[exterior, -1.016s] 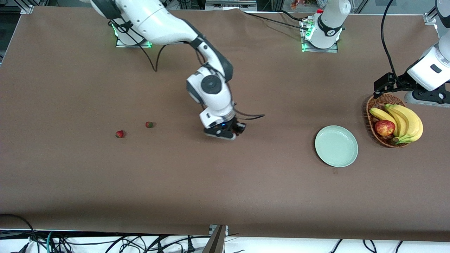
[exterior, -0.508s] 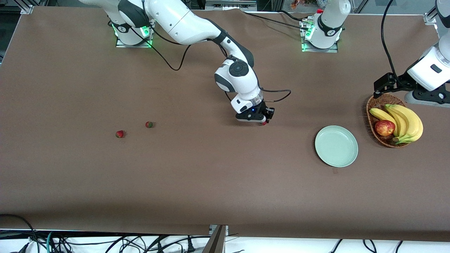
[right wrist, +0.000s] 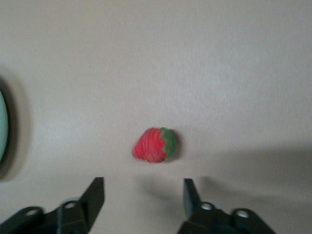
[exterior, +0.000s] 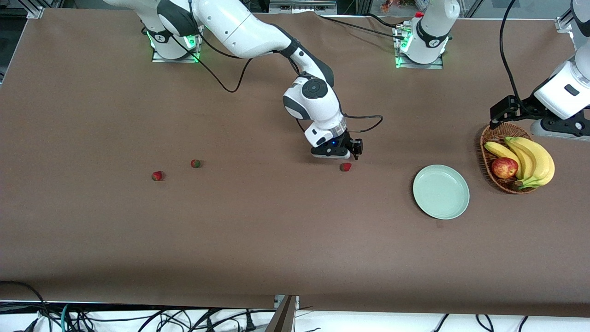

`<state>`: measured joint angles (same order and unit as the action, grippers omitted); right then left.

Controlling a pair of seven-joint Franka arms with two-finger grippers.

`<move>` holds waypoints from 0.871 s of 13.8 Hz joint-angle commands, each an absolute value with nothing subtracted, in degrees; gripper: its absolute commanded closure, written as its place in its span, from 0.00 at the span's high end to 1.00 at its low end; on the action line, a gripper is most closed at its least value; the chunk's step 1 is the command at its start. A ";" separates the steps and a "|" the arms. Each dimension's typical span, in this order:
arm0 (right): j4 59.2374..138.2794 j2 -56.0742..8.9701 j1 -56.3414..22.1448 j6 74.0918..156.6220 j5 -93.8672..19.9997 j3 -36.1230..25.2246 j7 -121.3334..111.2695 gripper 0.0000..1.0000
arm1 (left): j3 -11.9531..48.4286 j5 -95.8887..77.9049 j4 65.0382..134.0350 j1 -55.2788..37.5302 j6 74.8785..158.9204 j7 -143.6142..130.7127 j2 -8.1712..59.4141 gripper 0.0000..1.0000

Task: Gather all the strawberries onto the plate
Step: 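Carry the strawberry toward the plate and release it mid-table with the right gripper, then grasp the mid-table strawberry with the left gripper while the right gripper reaches another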

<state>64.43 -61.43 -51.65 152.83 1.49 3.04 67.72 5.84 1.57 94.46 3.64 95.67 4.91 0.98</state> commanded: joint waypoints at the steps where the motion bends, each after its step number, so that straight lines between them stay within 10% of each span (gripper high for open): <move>1: 62.93 -59.95 -50.37 149.09 1.41 1.76 67.33 1.00 | 5.71 0.44 93.43 3.52 94.48 4.66 0.97 1.00; 12: 63.46 -51.24 -32.01 118.76 0.97 1.93 37.99 1.00 | 10.88 0.35 91.40 3.16 94.39 4.40 5.62 1.00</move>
<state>62.29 -52.76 -34.76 122.84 1.46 1.25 42.91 9.32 1.54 93.86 3.38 95.63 4.84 2.30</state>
